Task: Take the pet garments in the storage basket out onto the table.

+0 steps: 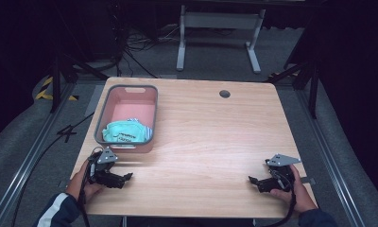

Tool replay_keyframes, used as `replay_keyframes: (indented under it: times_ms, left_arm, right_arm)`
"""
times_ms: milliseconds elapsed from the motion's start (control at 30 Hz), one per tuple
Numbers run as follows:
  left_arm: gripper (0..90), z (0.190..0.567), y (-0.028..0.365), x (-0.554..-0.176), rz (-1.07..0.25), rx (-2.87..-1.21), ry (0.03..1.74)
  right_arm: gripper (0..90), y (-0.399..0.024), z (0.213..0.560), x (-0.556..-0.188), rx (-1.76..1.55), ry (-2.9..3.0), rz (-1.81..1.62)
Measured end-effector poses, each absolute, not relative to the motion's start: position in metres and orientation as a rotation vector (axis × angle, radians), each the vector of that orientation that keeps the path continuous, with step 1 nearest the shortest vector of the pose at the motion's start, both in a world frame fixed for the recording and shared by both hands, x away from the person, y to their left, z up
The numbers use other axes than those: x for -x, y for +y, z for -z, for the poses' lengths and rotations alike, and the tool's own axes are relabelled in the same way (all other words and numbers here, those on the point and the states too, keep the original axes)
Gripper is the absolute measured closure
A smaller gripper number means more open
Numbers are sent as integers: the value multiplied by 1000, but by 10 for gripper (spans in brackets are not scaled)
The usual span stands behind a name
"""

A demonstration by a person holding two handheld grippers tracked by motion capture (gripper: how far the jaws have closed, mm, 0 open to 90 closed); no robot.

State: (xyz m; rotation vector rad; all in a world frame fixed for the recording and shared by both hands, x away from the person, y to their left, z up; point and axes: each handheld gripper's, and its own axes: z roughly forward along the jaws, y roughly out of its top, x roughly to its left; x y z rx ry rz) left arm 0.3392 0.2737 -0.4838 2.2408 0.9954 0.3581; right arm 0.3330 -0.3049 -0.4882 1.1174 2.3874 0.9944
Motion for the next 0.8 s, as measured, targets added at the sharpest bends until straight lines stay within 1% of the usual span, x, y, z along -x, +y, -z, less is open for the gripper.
replay_keyframes:
  times_ms: [333, 400, 467, 500, 533, 567, 600, 633, 667, 733, 767, 800]
  left_arm:
    - [4, 483, 276, -338, -349, -2253, 976]
    - [12, 483, 277, -336, -366, -2250, 982]
    - [51, 479, 279, -333, -343, -2281, 965]
    - [96, 476, 280, -331, -324, -2305, 929]
    - [178, 474, 279, -329, -308, -2322, 882]
    - [190, 473, 278, -329, -314, -2347, 860]
    - [145, 473, 276, -328, -305, -2346, 865]
    - [149, 472, 273, -327, -304, -2355, 856]
    - [173, 471, 272, -326, -287, -2365, 848]
    - [166, 470, 269, -326, -288, -2368, 843]
    - [166, 469, 267, -324, -312, -2373, 846]
    - [174, 467, 266, -323, -301, -2376, 838]
  right_arm:
    - [5, -305, 488, -333, -1122, 2385, -993]
    - [6, -305, 488, -332, -1128, 2381, -990]
    - [5, -305, 488, -332, -1131, 2379, -990]
    - [6, -305, 488, -332, -1133, 2378, -989]
    - [6, -305, 488, -332, -1133, 2378, -989]
    - [6, -305, 488, -332, -1133, 2377, -989]
    - [5, -305, 488, -332, -1134, 2378, -989]
    - [5, -305, 488, -332, -1134, 2378, -989]
    - [5, -305, 488, -332, -1134, 2377, -990]
    - [5, -305, 488, -332, -1134, 2377, -989]
    - [6, -305, 488, -332, -1133, 2377, -989]
    - [6, -305, 488, -332, -1134, 2377, -989]
